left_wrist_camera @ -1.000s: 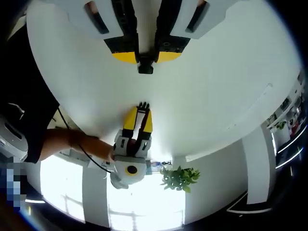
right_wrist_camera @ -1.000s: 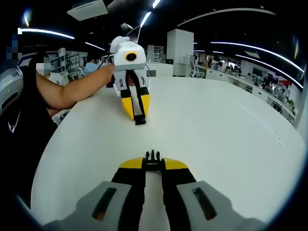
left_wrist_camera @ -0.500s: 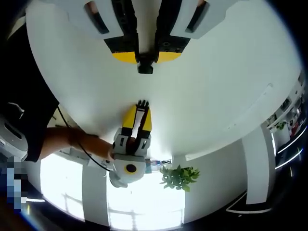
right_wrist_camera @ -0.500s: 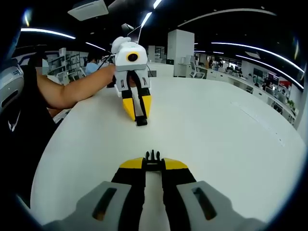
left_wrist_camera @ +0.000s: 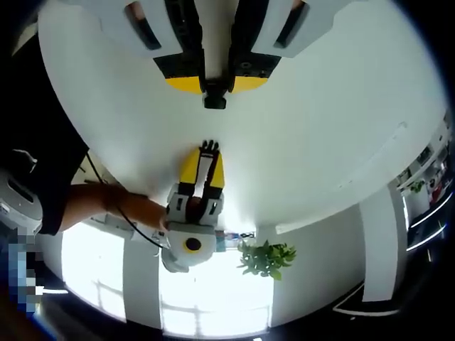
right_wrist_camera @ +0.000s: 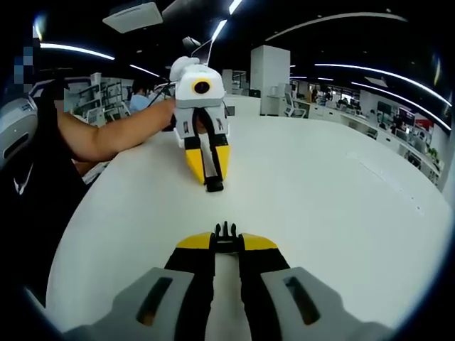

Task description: Snap the two parts of the plastic buckle together until the buckle closes and remains connected.

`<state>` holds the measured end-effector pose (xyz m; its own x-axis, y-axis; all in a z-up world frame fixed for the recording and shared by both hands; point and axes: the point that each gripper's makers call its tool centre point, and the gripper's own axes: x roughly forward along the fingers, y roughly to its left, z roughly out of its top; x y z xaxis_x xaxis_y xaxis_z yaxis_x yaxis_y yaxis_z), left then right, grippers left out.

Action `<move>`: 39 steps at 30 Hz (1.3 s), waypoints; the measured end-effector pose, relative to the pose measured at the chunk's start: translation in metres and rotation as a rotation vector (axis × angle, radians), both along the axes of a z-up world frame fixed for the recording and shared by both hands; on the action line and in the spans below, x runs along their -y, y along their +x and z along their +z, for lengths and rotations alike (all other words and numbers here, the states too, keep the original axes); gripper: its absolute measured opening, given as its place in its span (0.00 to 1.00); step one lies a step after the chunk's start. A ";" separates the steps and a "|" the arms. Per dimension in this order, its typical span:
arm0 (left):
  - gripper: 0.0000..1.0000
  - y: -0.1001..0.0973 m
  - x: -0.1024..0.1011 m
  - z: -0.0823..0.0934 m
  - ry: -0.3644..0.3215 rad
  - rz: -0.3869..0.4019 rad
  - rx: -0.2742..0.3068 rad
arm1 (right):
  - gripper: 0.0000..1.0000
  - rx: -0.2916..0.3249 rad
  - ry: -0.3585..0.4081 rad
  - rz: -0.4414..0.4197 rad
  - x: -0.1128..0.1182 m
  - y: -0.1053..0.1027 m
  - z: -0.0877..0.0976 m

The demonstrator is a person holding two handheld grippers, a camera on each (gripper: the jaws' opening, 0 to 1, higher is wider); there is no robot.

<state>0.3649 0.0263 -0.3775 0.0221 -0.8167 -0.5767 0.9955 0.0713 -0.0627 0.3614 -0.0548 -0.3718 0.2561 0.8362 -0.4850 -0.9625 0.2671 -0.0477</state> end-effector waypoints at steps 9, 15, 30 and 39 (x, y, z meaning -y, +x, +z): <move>0.11 0.000 0.002 0.003 -0.009 -0.001 0.005 | 0.12 0.006 -0.002 0.004 -0.001 -0.001 0.000; 0.11 0.000 0.001 0.003 -0.011 -0.005 0.004 | 0.12 0.009 -0.002 0.006 -0.002 -0.001 0.000; 0.11 0.001 0.004 0.001 -0.011 -0.007 0.011 | 0.12 0.012 0.003 0.008 -0.002 0.000 0.000; 0.11 -0.003 0.011 0.000 -0.021 -0.029 0.016 | 0.12 0.015 0.007 0.023 -0.006 -0.004 0.000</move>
<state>0.3623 0.0152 -0.3778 0.0073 -0.8292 -0.5589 0.9980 0.0408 -0.0476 0.3575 -0.0489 -0.3718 0.2436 0.8456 -0.4750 -0.9677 0.2449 -0.0601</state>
